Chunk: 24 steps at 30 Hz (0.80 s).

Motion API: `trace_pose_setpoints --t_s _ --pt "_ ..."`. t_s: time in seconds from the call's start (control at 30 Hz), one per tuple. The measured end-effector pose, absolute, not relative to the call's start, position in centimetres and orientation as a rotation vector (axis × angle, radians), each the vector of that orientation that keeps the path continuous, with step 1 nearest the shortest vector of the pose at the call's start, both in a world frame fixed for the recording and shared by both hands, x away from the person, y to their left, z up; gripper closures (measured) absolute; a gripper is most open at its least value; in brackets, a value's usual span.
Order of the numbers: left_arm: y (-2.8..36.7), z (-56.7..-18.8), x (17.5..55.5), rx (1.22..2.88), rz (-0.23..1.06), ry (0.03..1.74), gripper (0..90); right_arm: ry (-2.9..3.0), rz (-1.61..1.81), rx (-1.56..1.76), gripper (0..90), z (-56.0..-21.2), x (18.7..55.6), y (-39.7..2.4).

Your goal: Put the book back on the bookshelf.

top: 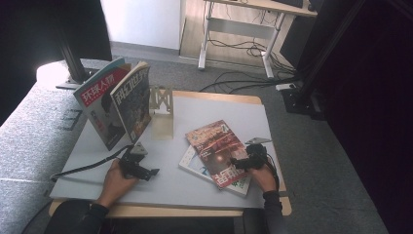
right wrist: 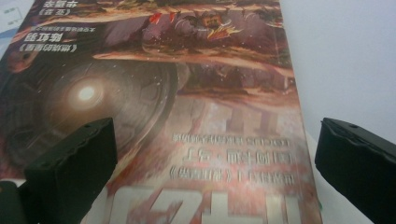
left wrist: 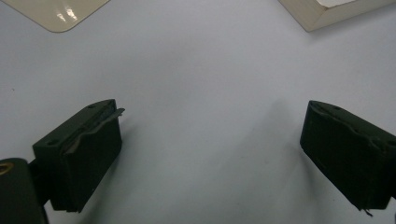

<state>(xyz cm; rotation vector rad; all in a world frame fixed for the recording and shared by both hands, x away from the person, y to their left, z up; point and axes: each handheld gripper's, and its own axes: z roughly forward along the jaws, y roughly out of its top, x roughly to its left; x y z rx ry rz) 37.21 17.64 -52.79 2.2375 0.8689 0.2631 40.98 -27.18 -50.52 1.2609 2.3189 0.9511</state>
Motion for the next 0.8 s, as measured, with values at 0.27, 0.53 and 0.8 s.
trace_pose_setpoints --t_s 0.27,0.53,0.8 --pt "17.6 -52.8 37.2 2.237 0.263 0.869 5.0 2.330 0.949 1.274 0.0 -50.5 43.2 -26.1" --pt "17.6 -52.8 37.2 2.238 0.263 0.868 5.0 2.329 0.952 1.298 1.0 -50.9 45.6 -24.9" --pt "17.7 -52.8 37.2 2.238 0.263 0.869 5.0 2.332 0.984 1.316 0.0 -51.2 46.8 -24.2"
